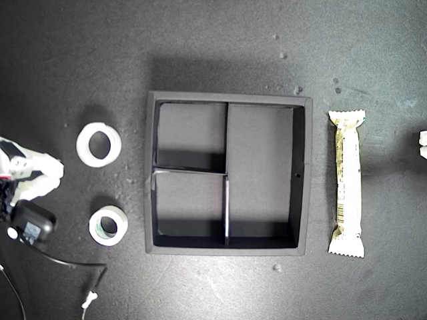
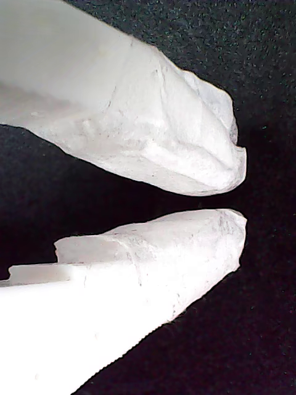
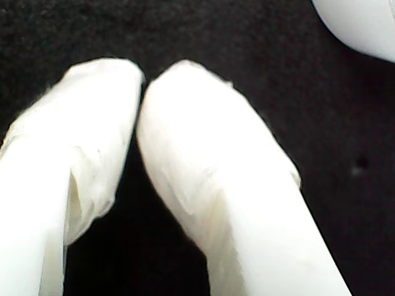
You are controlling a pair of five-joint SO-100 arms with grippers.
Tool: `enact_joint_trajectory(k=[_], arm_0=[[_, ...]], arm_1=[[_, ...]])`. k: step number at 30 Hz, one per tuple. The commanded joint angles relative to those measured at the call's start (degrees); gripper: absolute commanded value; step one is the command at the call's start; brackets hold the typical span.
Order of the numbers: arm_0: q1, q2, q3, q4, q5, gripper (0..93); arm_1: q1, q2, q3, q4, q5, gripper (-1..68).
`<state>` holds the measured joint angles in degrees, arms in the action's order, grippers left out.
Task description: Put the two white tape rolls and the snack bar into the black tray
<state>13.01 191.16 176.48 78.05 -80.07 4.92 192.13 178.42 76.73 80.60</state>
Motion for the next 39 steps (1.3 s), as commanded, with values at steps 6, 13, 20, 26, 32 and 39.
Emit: enact_joint_trajectory(k=[6,13,20,26,32,39], arm_0=[[-0.09,2.72,3.34,1.93,-1.23,0.2],[4.92,2.72,3.34,1.49,-18.98,0.0],[8.88,2.72,3.34,-5.45,-17.31,0.0],[8.17,2.72,0.88,-12.57,-10.63,0.3],[5.80,-1.23,-10.28,-12.30,-1.93,2.7],[3.16,-25.22,-29.79,-15.12,2.99,2.9]], arm_1=[[-0.09,-0.26,0.62,0.09,0.18,0.4],[-3.16,-0.18,0.62,-0.62,1.23,-0.2],[-2.02,-0.18,0.62,-10.37,1.14,-0.3],[-2.29,-0.18,-2.37,-21.97,-9.05,-0.3],[-4.83,-0.88,-13.18,-22.41,-18.54,-0.2],[-1.76,-0.18,-13.80,-20.74,-1.32,1.4]])
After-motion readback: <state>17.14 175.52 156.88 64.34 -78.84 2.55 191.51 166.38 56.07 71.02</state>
